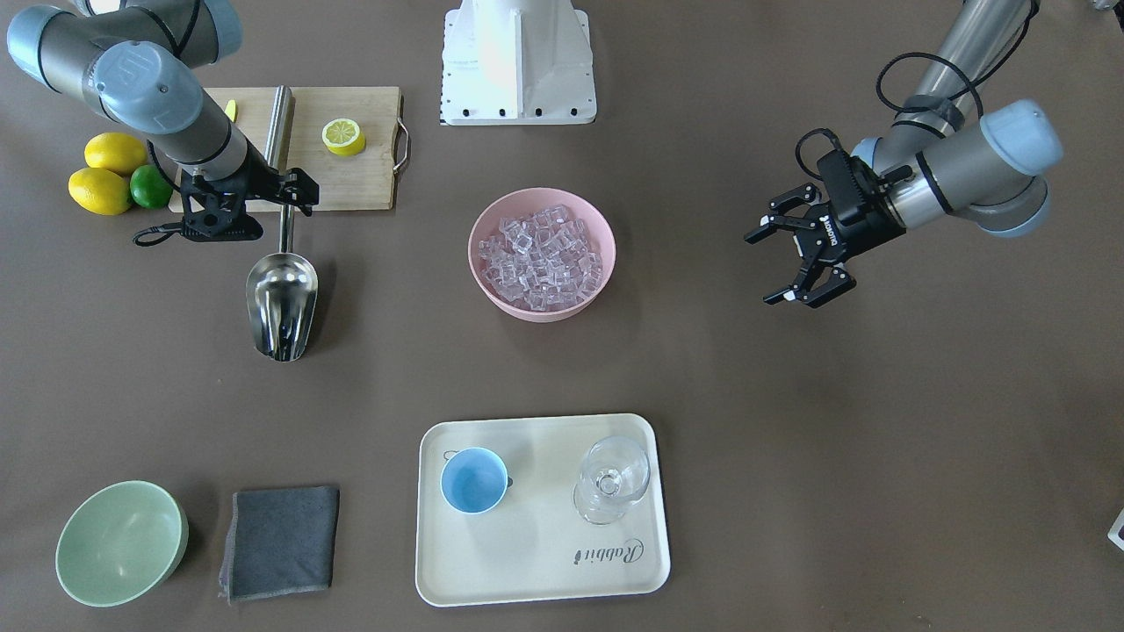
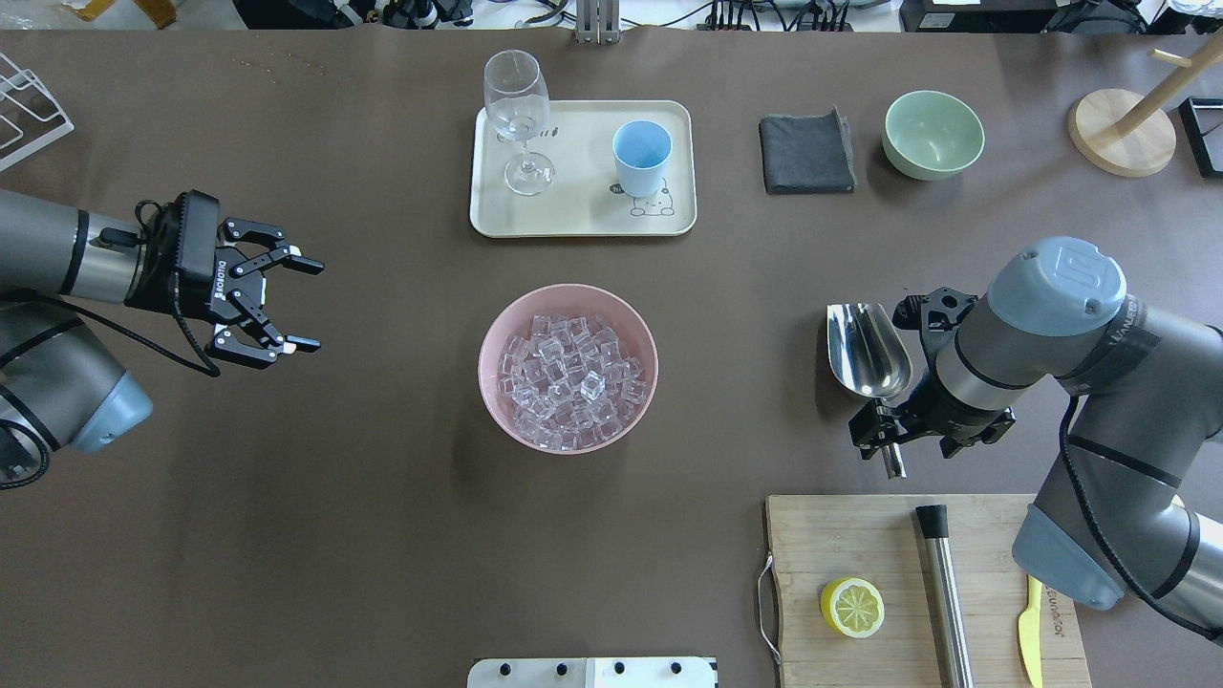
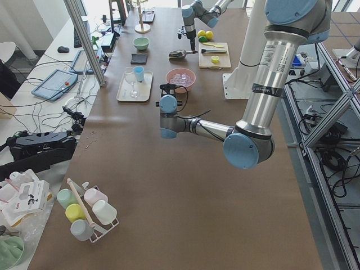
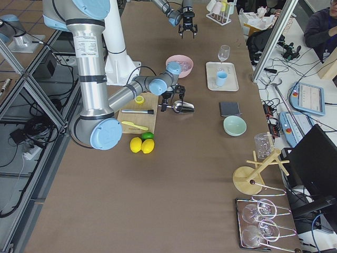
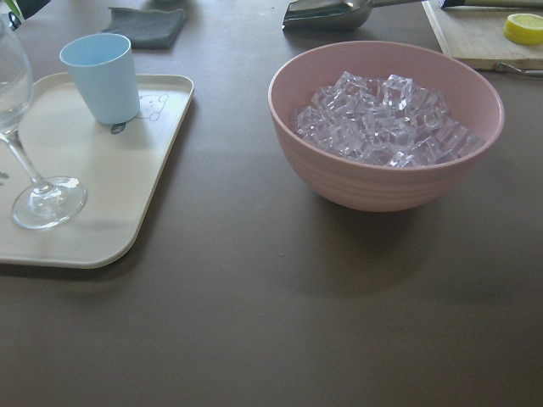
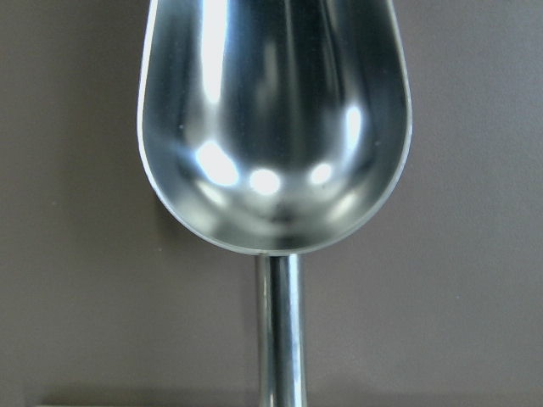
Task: Put ice in cup with scoop
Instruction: 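Move the left gripper to the pink bowl while the right grasps the scoop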
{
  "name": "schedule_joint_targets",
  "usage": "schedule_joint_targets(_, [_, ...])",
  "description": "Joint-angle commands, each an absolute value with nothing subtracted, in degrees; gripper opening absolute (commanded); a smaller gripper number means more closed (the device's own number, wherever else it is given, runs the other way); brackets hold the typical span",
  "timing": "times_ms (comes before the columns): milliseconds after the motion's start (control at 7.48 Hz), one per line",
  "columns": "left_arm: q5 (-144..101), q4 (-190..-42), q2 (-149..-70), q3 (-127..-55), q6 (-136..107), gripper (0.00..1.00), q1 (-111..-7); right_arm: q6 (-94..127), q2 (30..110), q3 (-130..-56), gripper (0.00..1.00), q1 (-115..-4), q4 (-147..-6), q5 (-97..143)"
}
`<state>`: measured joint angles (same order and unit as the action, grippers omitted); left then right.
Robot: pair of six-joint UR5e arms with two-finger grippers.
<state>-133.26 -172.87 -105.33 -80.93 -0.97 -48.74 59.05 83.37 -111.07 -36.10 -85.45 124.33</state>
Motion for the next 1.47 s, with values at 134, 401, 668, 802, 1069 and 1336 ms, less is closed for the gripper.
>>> schedule_joint_targets(134, [-131.31,-173.58,-110.55,-76.66,-1.05,0.98,-43.34,61.34,83.23,-108.11,0.87,-34.63,-81.39,123.66])
schedule_joint_targets(401, [-131.13,-173.41,-112.92,-74.55,-1.05,0.98,-42.01,61.35,83.06,-108.11,0.83,-34.63,-81.39,123.66])
schedule_joint_targets(668, [-127.46,-173.15,-114.96,-73.04,-1.14,0.98,-39.47,61.44,82.97,-108.11,0.66,-34.63,-81.39,123.66])
schedule_joint_targets(802, [-127.44,-173.14,-115.31,-73.04,-1.14,0.98,-39.29,61.44,82.97,-108.11,0.62,-34.63,-81.39,123.66])
schedule_joint_targets(1069, [-124.91,-173.14,-116.54,-72.07,-1.14,0.98,-37.45,61.44,82.27,-108.02,0.58,-34.63,-81.39,123.58])
schedule_joint_targets(1336, [-124.89,-173.23,-117.07,-72.07,-1.14,0.98,-36.48,61.44,82.09,-108.02,0.58,-34.63,-81.39,123.66])
